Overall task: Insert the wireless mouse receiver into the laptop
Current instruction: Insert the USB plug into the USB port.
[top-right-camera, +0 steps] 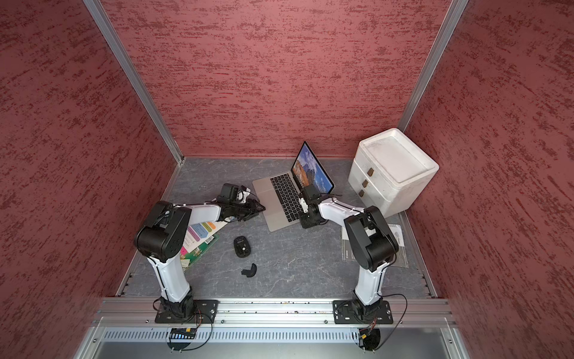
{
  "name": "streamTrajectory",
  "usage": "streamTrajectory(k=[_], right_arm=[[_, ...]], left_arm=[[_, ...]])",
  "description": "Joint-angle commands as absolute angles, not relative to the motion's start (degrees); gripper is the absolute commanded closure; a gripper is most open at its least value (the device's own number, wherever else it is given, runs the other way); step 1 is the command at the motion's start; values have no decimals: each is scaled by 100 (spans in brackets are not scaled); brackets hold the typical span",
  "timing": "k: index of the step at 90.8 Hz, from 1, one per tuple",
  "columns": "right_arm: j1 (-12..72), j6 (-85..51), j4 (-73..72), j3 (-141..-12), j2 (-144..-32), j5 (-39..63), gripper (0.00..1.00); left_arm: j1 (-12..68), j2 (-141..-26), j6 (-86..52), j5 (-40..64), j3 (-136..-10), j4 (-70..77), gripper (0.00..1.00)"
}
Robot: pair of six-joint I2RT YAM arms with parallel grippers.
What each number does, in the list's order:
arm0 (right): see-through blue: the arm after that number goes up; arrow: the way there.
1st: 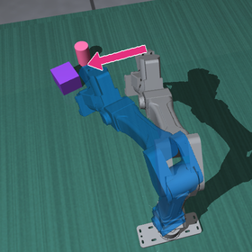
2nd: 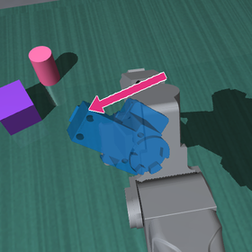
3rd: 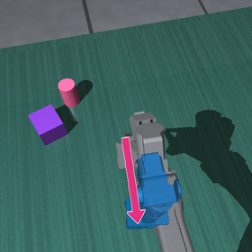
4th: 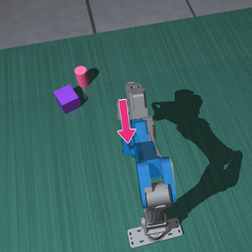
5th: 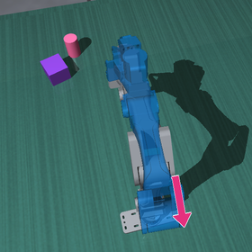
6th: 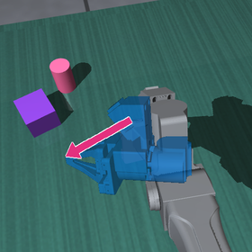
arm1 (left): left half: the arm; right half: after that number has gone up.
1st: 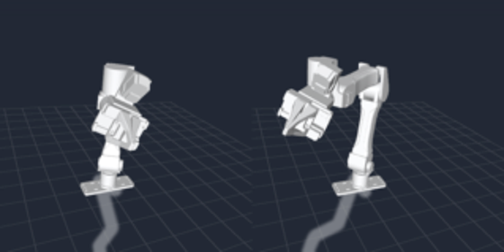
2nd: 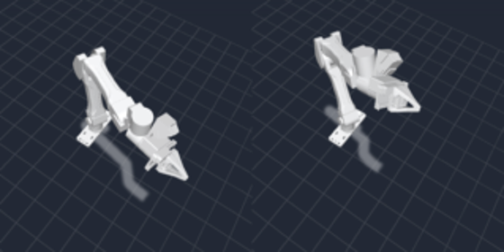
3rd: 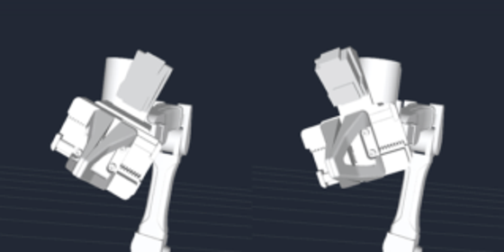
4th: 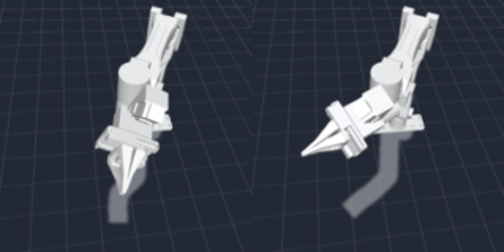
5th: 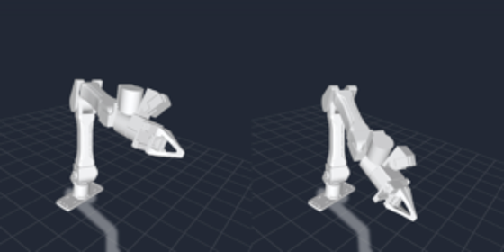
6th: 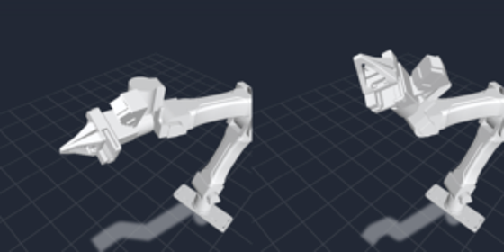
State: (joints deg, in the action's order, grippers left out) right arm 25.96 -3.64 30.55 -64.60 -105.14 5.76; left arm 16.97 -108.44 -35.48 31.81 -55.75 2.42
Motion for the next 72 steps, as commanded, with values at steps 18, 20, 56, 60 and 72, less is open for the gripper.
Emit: streamTrajectory(k=[18, 20, 56, 60, 72], right_arm=[[2678, -464, 2224, -6179, -10170, 424, 100], [2682, -459, 2208, -6172, -10163, 422, 100], [2812, -274, 1662, -6092, -10332, 319, 100], [2811, -271, 1566, -6057, -10335, 316, 100], [2816, -255, 1420, -6069, -10379, 281, 100]], left_arm=[[1596, -11046, -3406, 2933, -5568, -39, 46], [1592, -11047, -3407, 2935, -5571, -36, 46], [1547, -11091, -3288, 2977, -5651, -165, 47], [1547, -11085, -3287, 2978, -5651, -179, 46], [1538, -11081, -3278, 2973, -5651, -185, 46]])
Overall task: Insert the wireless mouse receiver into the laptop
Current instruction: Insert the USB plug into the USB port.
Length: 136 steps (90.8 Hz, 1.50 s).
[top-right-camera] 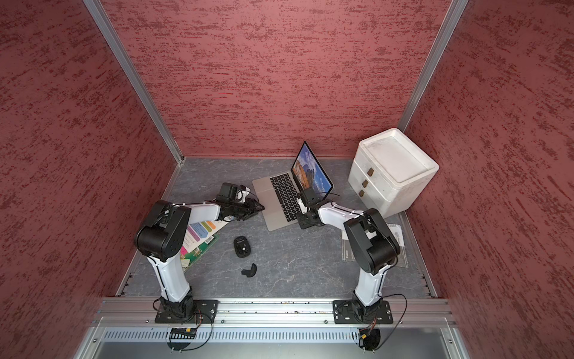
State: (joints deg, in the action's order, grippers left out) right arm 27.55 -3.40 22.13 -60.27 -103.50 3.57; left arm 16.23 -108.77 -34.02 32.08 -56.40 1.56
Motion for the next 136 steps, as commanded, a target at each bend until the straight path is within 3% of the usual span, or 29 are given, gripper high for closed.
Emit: streamTrajectory(k=[1, 7, 28, 37, 44, 63, 73, 136], right_arm=[[2819, -264, 1426, -6075, -10388, 272, 100], [2817, -323, 1502, -6072, -10398, 186, 100], [2814, -1181, 2164, -5893, -9838, 68, 52], [2814, -1447, 2308, -5693, -9463, -76, 49], [2820, -1610, 2444, -5597, -9323, -186, 51], [2815, -1905, 2320, -5372, -9478, -16, 74], [2837, -1966, 2242, -5385, -9684, 90, 80], [2839, -2077, 1368, -5526, -10469, -26, 94]], left_arm=[[1538, -11078, -3283, 2972, -5651, -185, 46], [1535, -11060, -3272, 2956, -5645, -181, 46], [1529, -10860, -3265, 2922, -5594, -151, 43], [1529, -10820, -3265, 2920, -5590, -148, 42], [1529, -10810, -3272, 2921, -5581, -146, 42], [1538, -10801, -3267, 2947, -5579, -156, 42], [1540, -10801, -3255, 2947, -5587, -179, 42], [1647, -11037, -3238, 3146, -5698, -240, 47]])
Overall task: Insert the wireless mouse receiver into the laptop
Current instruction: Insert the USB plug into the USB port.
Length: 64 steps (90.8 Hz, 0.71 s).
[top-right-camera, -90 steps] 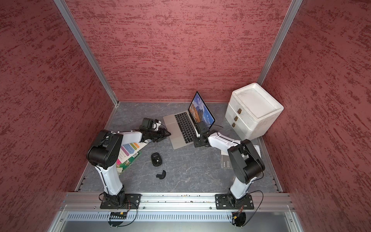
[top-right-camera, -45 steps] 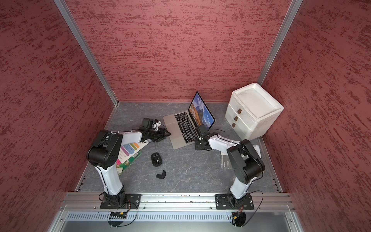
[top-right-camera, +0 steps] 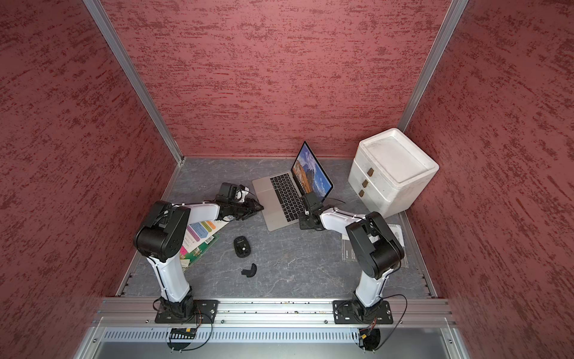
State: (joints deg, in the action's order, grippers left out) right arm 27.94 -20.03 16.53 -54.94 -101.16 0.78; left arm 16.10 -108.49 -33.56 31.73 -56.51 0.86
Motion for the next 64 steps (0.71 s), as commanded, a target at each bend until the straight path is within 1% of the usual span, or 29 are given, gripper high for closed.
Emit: streamTrajectory(k=[1, 21, 33, 37, 43, 50, 59, 64], right_arm=[[2839, -2080, 1352, -5523, -10481, -26, 94], [2837, -2253, 1042, -5465, -10523, -33, 94], [2839, -2368, 972, -5530, -10521, -122, 90], [2838, -2392, 1029, -5474, -10388, -177, 87], [2839, -2457, 1125, -5244, -9984, -252, 78], [2913, -2451, 1364, -4972, -9358, -223, 67], [3424, -2048, 1644, -4713, -8623, -12, 54], [3826, -1659, 1698, -4634, -8235, 250, 50]], left_arm=[[1649, -11038, -3232, 3146, -5701, -239, 47], [1713, -11042, -3209, 3189, -5704, -239, 48], [1730, -10945, -3219, 3135, -5651, -221, 48], [1724, -10830, -3247, 3051, -5588, -160, 48], [1706, -10558, -3262, 2997, -5491, -57, 48], [1696, -10100, -3184, 2832, -5380, -34, 44], [1687, -9413, -3048, 2590, -5193, -170, 38], [1673, -9078, -3018, 2506, -5076, -348, 35]])
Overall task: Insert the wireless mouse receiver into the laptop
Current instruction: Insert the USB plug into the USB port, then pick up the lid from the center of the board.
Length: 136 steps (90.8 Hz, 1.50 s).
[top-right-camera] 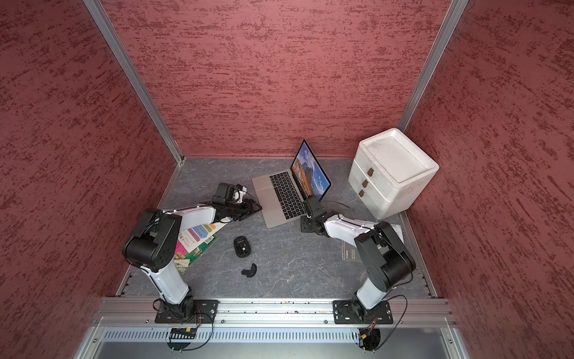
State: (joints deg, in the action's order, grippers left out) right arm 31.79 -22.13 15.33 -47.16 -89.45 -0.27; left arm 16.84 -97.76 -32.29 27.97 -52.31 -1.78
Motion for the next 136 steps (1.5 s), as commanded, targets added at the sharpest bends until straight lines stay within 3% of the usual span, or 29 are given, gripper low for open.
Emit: streamTrajectory(k=[1, 18, 33, 47, 77, 114, 136], right_arm=[[3934, -1586, 1684, -4611, -8169, 314, 50], [5230, -254, 1192, -4760, -8217, 1537, 45], [6251, 734, 930, -5330, -9146, 1507, 45], [6671, 1183, 790, -5621, -9782, 1549, 46], [6917, 1641, 811, -6059, -10491, 1231, 49], [6895, 1172, 869, -6104, -10873, 662, 58], [6899, 1038, 957, -5992, -10890, 420, 71]], left_arm=[[1671, -8986, -3016, 2488, -5030, -407, 35], [1551, -7632, -3313, 2092, -4129, -1167, 29], [1301, -6414, -3740, 2030, -3271, -1803, 29], [1112, -5523, -3910, 1969, -2901, -2296, 29], [882, -4890, -3867, 2054, -2734, -2678, 29], [839, -4440, -3867, 1995, -2707, -3070, 29], [855, -4358, -3922, 2280, -2638, -3234, 30]])
